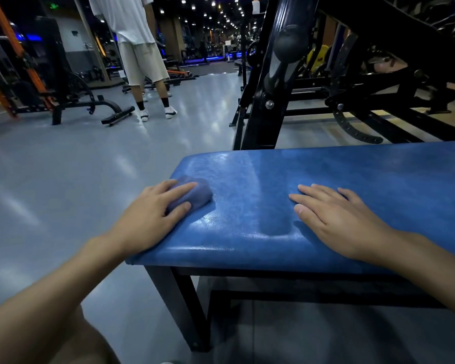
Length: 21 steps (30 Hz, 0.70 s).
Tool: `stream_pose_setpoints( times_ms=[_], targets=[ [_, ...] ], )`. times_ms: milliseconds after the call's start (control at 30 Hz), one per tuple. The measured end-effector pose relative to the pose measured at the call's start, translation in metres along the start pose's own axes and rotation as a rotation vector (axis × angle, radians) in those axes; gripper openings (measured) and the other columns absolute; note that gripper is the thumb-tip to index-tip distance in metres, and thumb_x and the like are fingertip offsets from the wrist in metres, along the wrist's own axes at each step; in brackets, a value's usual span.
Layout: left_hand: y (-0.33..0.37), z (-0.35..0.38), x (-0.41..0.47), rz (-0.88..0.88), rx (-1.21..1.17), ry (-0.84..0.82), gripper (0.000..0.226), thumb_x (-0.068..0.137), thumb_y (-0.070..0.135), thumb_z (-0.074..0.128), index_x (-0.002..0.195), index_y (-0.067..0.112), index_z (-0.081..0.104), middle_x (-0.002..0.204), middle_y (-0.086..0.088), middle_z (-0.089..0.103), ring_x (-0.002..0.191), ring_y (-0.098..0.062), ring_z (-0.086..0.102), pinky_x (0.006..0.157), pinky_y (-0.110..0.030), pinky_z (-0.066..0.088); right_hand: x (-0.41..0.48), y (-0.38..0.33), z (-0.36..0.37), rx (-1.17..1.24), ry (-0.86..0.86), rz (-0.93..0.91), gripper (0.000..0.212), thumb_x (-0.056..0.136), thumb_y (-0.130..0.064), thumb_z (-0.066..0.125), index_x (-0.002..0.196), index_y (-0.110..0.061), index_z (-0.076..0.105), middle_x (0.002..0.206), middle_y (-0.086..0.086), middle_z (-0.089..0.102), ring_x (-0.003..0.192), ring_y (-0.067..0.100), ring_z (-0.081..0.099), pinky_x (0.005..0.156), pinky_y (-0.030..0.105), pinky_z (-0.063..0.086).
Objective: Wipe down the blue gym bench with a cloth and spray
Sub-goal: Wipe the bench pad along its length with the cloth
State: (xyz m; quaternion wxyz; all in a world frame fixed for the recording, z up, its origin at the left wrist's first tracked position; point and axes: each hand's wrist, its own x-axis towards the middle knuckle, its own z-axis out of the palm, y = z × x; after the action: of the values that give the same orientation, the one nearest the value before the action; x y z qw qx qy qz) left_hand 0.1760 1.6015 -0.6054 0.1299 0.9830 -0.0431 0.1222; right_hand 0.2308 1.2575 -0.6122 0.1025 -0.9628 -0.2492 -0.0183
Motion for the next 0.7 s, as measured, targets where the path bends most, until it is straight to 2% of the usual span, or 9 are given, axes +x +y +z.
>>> stream_pose_setpoints(
  times_ms=[100, 200, 300, 367, 433, 500, 600, 667, 700],
  targets=[
    [0.019, 0.004, -0.023, 0.077, 0.125, 0.042, 0.051, 0.095, 0.058, 0.033, 0.142, 0.043, 0.045, 0.145, 0.001, 0.049, 0.122, -0.029, 0.049, 0.103, -0.042, 0.039, 0.000, -0.001, 0.000, 0.011, 0.012, -0.009, 0.064, 0.090, -0.057, 0.002, 0.143, -0.041, 0.033, 0.157, -0.017, 0.023, 0.147, 0.006, 0.010, 0.118, 0.042, 0.006],
    [0.037, 0.005, -0.049, 0.243, 0.126, 0.069, 0.050, 0.095, 0.053, 0.039, 0.141, 0.038, 0.050, 0.139, -0.001, 0.054, 0.119, -0.030, 0.053, 0.096, -0.047, 0.045, -0.001, -0.002, -0.002, -0.002, 0.000, -0.007, 0.058, 0.094, -0.054, 0.006, 0.142, -0.040, 0.035, 0.155, -0.016, 0.025, 0.146, 0.008, 0.012, 0.117, 0.044, 0.007],
    [0.044, 0.008, -0.061, 0.392, 0.146, 0.050, 0.052, 0.095, 0.047, 0.049, 0.145, 0.034, 0.046, 0.144, 0.000, 0.049, 0.125, -0.028, 0.049, 0.100, -0.045, 0.041, -0.003, -0.010, -0.007, -0.099, 0.017, -0.015, 0.050, 0.098, -0.049, 0.014, 0.137, -0.035, 0.042, 0.150, -0.014, 0.034, 0.143, 0.009, 0.018, 0.116, 0.045, 0.009],
    [0.042, 0.004, -0.062, 0.434, 0.113, 0.020, 0.057, 0.093, 0.048, 0.052, 0.147, 0.034, 0.042, 0.147, 0.002, 0.045, 0.132, -0.023, 0.043, 0.107, -0.041, 0.036, -0.005, -0.024, -0.008, -0.131, 0.113, -0.083, 0.046, 0.098, -0.046, 0.024, 0.136, -0.031, 0.044, 0.146, -0.012, 0.039, 0.140, 0.009, 0.024, 0.116, 0.041, 0.012],
    [0.035, -0.005, -0.062, 0.407, 0.027, 0.016, 0.059, 0.092, 0.052, 0.053, 0.147, 0.033, 0.042, 0.148, 0.004, 0.043, 0.136, -0.018, 0.040, 0.111, -0.040, 0.033, -0.011, -0.050, -0.005, -0.004, 0.251, -0.210, 0.042, 0.098, -0.039, 0.038, 0.136, -0.025, 0.047, 0.142, -0.007, 0.047, 0.137, 0.013, 0.034, 0.114, 0.036, 0.019],
    [0.022, -0.014, -0.065, 0.325, -0.048, 0.043, 0.060, 0.091, 0.058, 0.049, 0.146, 0.034, 0.042, 0.149, 0.006, 0.042, 0.138, -0.014, 0.038, 0.113, -0.040, 0.031, -0.014, -0.083, 0.001, 0.089, 0.338, -0.376, 0.043, 0.094, -0.035, 0.049, 0.134, -0.019, 0.052, 0.139, -0.001, 0.052, 0.135, 0.019, 0.041, 0.112, 0.039, 0.028],
    [-0.003, -0.022, -0.071, 0.150, -0.271, 0.028, 0.054, 0.092, 0.059, 0.042, 0.142, 0.039, 0.041, 0.142, 0.024, 0.042, 0.130, -0.001, 0.043, 0.110, -0.036, 0.037, -0.008, -0.125, 0.015, -0.003, 0.279, -0.546, 0.057, 0.087, -0.049, 0.049, 0.140, -0.026, 0.046, 0.148, -0.001, 0.044, 0.142, 0.020, 0.032, 0.116, 0.045, 0.024],
    [-0.018, -0.022, -0.076, 0.055, -0.328, -0.021, 0.050, 0.093, 0.055, 0.047, 0.140, 0.044, 0.038, 0.137, 0.032, 0.043, 0.120, 0.005, 0.051, 0.105, -0.034, 0.043, 0.002, -0.144, 0.022, -0.164, 0.212, -0.606, 0.064, 0.087, -0.059, 0.047, 0.145, -0.034, 0.038, 0.155, 0.000, 0.035, 0.145, 0.023, 0.026, 0.117, 0.049, 0.019],
    [-0.024, -0.020, -0.078, 0.037, -0.322, -0.048, 0.050, 0.092, 0.052, 0.049, 0.140, 0.045, 0.037, 0.137, 0.033, 0.044, 0.118, 0.008, 0.052, 0.104, -0.032, 0.043, 0.007, -0.150, 0.024, -0.247, 0.195, -0.623, 0.065, 0.086, -0.061, 0.047, 0.146, -0.036, 0.036, 0.156, 0.003, 0.034, 0.144, 0.025, 0.029, 0.115, 0.050, 0.021]
  ],
)
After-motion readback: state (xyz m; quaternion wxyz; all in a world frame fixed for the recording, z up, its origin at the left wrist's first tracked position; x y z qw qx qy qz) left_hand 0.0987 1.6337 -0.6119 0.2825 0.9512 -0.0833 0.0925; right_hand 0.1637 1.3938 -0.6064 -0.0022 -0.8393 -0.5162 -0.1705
